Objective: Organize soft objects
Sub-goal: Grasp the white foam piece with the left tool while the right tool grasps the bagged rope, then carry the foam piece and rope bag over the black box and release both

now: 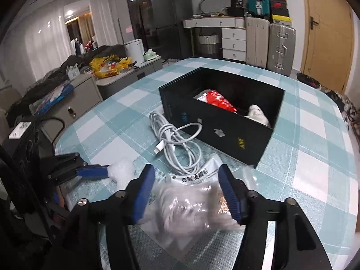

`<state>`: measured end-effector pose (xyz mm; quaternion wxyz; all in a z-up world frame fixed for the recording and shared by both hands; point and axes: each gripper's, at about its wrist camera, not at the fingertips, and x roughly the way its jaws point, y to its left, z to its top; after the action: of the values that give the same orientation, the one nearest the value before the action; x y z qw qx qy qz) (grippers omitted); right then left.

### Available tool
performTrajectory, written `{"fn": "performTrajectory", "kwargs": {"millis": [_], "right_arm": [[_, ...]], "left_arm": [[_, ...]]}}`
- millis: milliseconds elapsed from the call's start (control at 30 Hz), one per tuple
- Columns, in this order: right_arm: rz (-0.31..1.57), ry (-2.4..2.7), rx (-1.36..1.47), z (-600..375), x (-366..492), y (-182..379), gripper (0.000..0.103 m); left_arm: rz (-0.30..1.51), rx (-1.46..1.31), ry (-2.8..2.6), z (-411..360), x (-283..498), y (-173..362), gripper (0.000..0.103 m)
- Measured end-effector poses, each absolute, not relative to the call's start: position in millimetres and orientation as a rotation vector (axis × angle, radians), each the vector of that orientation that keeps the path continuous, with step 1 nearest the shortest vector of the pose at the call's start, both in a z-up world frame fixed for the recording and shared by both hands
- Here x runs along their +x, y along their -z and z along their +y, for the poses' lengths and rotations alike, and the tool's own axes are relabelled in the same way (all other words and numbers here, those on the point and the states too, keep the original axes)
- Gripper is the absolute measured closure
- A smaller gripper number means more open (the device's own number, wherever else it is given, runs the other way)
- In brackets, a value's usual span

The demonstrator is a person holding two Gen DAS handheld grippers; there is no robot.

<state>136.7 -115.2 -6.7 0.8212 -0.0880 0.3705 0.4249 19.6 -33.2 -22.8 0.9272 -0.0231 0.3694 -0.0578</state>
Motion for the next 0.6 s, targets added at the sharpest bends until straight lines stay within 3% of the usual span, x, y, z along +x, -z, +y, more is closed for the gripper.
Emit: {"fn": "performTrajectory", "kwargs": {"millis": [300,600], "right_arm": [[0.899,-0.753,-0.058,-159,161,12,0.025],[1.053,-0.707,0.085,-167,152,28,0.025]], "left_arm": [[0.723,-0.074,0.102,-21,18,16,0.042],[0.686,-0.106,0.085,-8,14,8,0.042]]}}
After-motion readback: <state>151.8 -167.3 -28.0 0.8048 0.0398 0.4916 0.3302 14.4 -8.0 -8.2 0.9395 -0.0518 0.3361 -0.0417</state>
